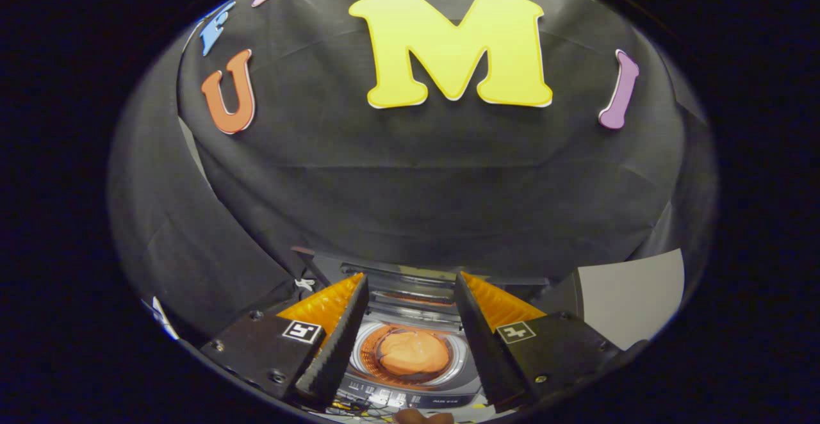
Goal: Put the clothes into the washing machine and then close the washing machine lid.
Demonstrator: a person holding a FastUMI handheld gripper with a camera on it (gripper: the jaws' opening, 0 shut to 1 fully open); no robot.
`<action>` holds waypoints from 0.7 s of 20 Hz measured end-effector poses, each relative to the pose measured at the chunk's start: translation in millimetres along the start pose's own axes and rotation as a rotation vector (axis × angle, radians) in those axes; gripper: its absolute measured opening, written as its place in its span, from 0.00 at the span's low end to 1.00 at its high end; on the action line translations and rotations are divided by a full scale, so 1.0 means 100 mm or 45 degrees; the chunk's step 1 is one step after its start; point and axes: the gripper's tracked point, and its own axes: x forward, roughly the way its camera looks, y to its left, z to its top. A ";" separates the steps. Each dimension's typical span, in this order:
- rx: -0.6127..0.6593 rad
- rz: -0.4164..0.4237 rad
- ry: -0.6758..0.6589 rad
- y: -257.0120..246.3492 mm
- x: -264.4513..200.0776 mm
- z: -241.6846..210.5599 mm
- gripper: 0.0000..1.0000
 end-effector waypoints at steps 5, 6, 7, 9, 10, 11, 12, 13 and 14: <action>0.056 0.000 0.026 -0.07 0.41 0.11 0.85; 0.069 0.005 0.032 -0.07 0.51 0.12 0.85; 0.081 0.005 0.040 -0.08 0.60 0.12 0.85; 0.091 -0.006 0.056 -0.12 0.77 0.13 0.85; 0.093 -0.015 0.060 -0.14 0.86 0.15 0.85; 0.091 -0.021 0.061 -0.15 0.94 0.18 0.85; 0.083 -0.023 0.063 -0.15 1.03 0.21 0.85; 0.077 -0.025 0.072 -0.16 1.10 0.22 0.85; 0.075 -0.024 0.081 -0.16 1.17 0.21 0.85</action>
